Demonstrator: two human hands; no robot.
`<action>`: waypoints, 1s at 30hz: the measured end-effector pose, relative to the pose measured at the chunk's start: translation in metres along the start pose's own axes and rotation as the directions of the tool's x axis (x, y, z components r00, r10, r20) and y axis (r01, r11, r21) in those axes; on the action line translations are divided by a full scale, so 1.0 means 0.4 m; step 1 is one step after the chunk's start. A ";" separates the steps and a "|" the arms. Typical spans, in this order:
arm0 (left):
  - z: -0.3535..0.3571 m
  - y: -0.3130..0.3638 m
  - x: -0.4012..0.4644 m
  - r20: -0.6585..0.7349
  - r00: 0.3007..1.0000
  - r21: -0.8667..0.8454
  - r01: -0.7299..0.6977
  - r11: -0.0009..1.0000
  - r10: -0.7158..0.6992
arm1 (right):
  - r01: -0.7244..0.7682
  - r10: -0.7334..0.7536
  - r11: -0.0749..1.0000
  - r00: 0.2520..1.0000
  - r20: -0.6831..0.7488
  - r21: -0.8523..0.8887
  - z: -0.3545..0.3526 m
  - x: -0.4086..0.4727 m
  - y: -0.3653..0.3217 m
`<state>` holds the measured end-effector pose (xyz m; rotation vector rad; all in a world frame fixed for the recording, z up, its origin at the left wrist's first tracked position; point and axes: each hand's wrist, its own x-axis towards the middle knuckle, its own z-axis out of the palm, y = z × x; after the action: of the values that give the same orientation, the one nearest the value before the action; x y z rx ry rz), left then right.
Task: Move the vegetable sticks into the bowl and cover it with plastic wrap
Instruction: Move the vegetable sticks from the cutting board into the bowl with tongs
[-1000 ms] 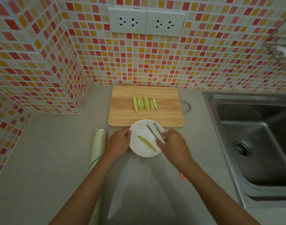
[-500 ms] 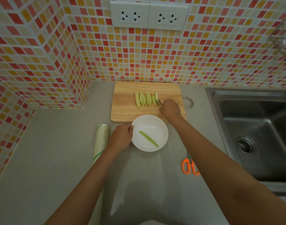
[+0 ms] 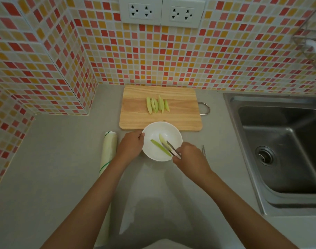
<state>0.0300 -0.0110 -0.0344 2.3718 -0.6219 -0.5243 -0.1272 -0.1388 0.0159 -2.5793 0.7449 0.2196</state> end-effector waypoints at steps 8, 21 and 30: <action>0.001 0.000 0.006 0.015 1.000 0.014 0.009 1.000 -0.010 | -0.136 0.151 0.987 0.968 -0.200 0.085 -0.083 0.248 -0.019; -0.001 -0.003 0.001 0.012 1.000 -0.018 0.004 1.000 -0.004 | -0.160 0.185 0.972 0.972 -0.144 0.175 -0.056 0.337 -0.011; 0.005 -0.008 0.003 -0.008 1.000 -0.035 -0.013 0.999 0.013 | -0.059 0.072 0.980 0.996 -0.059 0.191 -0.007 0.025 -0.015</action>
<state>0.0309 -0.0104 -0.0383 2.3340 -0.6193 -0.5166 -0.1157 -0.1402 0.0178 -2.3945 0.8335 0.0804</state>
